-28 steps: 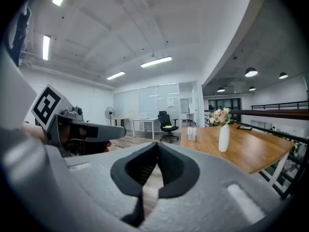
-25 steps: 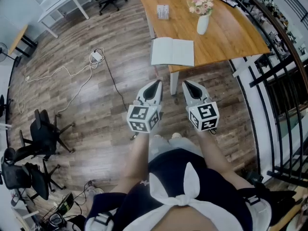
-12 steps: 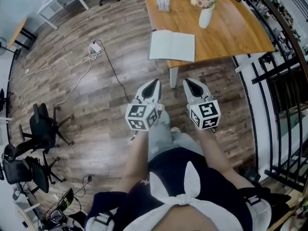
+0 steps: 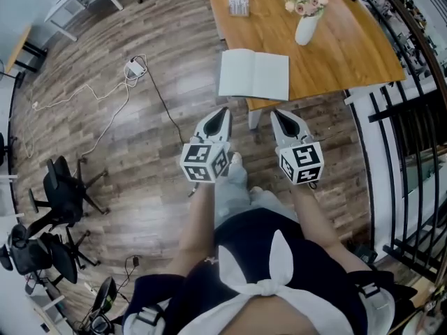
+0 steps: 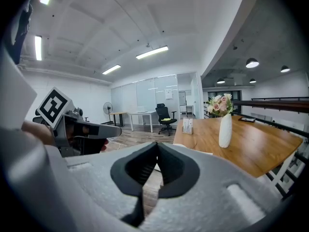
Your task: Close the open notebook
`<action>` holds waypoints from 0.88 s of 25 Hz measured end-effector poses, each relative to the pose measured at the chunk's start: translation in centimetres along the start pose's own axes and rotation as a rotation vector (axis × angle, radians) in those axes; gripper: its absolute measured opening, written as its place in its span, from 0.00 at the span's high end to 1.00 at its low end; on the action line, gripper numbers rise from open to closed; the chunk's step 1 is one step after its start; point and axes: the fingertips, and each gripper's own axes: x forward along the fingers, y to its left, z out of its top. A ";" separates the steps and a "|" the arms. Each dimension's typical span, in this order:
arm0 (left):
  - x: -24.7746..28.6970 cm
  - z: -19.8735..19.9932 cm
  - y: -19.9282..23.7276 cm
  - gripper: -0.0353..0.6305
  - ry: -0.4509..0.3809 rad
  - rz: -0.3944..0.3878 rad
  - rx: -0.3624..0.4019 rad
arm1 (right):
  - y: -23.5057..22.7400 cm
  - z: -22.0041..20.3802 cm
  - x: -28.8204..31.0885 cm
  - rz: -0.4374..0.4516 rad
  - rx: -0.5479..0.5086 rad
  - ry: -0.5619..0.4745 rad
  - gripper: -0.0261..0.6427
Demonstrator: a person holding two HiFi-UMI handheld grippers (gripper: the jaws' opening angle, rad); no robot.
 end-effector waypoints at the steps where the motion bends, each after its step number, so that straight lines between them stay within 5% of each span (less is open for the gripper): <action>1: 0.7 0.1 0.6 0.92 0.007 -0.002 -0.005 | -0.3 0.0 0.8 -0.003 0.006 0.006 0.97; 12: 6.7 1.6 7.0 0.92 0.049 -0.014 -0.075 | -2.5 0.8 8.3 -0.031 -0.006 0.032 0.96; 22: 11.3 1.6 8.8 0.92 0.105 -0.122 -0.134 | -3.3 0.6 12.3 -0.048 -0.036 0.077 0.97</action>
